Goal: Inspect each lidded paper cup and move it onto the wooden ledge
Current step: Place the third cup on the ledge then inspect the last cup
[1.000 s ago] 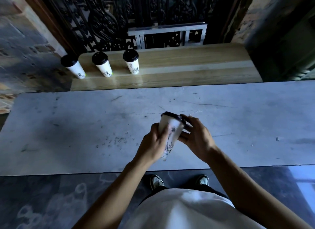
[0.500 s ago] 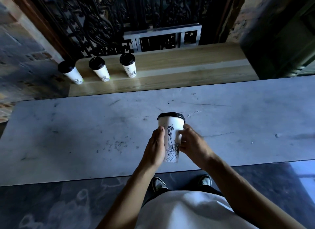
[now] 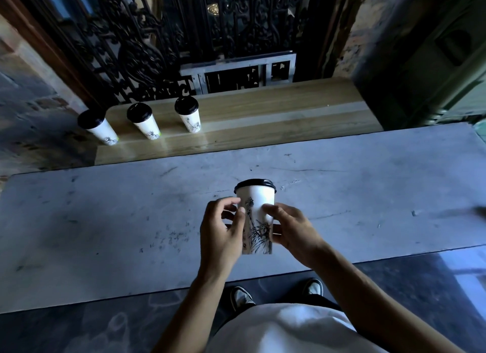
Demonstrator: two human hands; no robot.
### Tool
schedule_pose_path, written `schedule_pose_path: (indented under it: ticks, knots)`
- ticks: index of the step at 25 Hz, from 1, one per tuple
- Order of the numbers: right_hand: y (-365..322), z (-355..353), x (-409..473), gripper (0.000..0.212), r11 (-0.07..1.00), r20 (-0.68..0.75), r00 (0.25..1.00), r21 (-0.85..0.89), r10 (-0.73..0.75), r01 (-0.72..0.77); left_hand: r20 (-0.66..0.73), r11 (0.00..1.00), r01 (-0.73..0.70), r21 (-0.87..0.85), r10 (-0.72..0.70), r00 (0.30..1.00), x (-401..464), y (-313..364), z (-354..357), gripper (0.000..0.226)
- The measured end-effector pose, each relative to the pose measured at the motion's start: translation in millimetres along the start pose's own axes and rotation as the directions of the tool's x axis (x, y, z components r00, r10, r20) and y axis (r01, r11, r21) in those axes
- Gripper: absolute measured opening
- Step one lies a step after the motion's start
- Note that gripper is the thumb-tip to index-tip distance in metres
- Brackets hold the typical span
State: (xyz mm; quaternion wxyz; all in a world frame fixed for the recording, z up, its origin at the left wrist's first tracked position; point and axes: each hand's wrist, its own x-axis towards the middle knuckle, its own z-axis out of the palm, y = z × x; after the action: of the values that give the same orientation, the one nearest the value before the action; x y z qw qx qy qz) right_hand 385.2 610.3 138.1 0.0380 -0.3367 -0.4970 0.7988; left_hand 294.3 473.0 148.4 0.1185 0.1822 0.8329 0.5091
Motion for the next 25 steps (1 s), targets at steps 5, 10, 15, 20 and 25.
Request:
schedule_pose_path:
  ticks: [5, 10, 15, 20, 25]
  knots:
    - [-4, -2, 2, 0.039, 0.999, 0.031, 0.999, -0.014, -0.031, 0.032, 0.074, 0.998, 0.043, -0.042, -0.04, 0.996, 3, 3, -1, 0.031]
    - [-2, -4, 8, 0.034, 0.996, 0.021, 0.999, 0.077, -0.038, 0.036, 0.046, 0.993, 0.083, -0.087, -0.08, 0.996, 4, -2, -5, 0.03]
    - [-3, -3, 10, 0.032, 0.998, -0.012, 1.0, 0.059, -0.024, 0.025, 0.019, 0.997, 0.037, -0.074, -0.035, 0.999, 2, -1, -7, 0.025]
    - [-8, -4, 11, 0.025, 0.999, 0.0, 0.999, 0.023, -0.038, 0.038, 0.035, 0.998, -0.005, -0.059, 0.007, 0.999, 7, 2, -9, 0.028]
    - [-10, -7, 13, 0.025, 0.997, 0.032, 0.997, 0.028, -0.067, 0.066, 0.022, 0.995, 0.025, -0.097, -0.023, 0.999, 8, 4, -8, 0.024]
